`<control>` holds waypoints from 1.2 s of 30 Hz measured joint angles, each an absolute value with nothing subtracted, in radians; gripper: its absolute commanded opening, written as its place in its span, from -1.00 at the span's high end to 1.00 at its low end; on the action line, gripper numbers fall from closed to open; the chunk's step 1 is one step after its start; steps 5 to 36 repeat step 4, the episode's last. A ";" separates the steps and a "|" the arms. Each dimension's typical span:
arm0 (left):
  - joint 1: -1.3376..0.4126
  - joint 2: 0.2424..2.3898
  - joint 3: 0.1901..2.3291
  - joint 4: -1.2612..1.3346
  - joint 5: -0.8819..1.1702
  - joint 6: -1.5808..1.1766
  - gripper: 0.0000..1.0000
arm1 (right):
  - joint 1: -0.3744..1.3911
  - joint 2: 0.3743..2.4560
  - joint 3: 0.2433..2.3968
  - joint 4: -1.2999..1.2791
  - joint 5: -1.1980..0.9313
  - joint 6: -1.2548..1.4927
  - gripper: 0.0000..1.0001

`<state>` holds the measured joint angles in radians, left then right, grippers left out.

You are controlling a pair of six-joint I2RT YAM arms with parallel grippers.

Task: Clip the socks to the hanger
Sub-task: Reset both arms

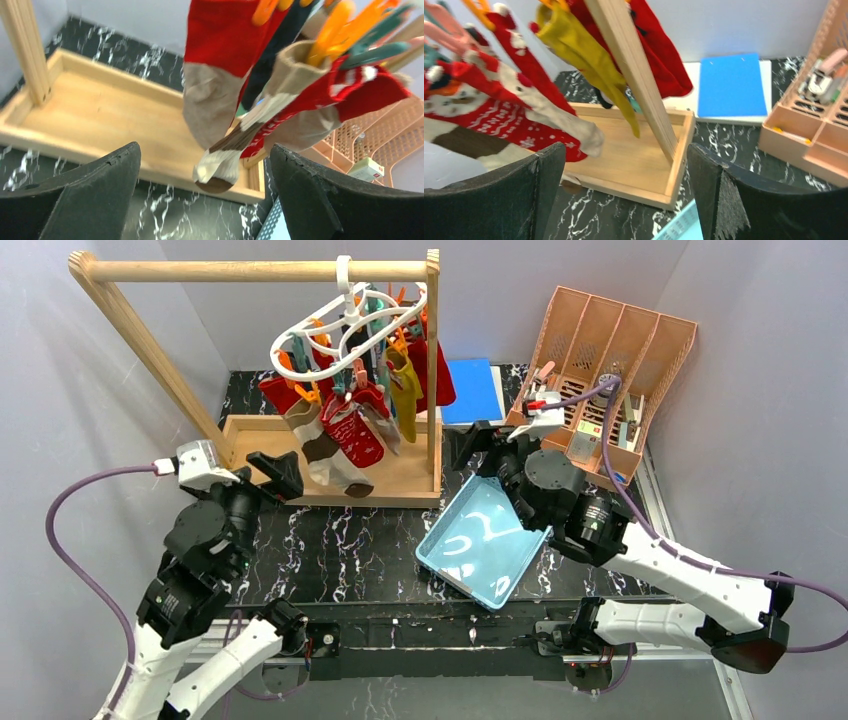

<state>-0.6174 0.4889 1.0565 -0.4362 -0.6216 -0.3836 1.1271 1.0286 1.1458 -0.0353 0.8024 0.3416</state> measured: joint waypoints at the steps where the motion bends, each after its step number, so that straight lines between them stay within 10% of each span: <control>1: -0.617 0.505 1.070 -0.478 -0.641 -0.426 -0.97 | 1.127 1.024 1.136 -0.047 0.819 0.355 -0.97; 36: -0.617 0.556 1.085 -0.588 -0.675 -0.539 -0.97 | 1.127 0.999 1.108 -0.081 0.857 0.391 -0.97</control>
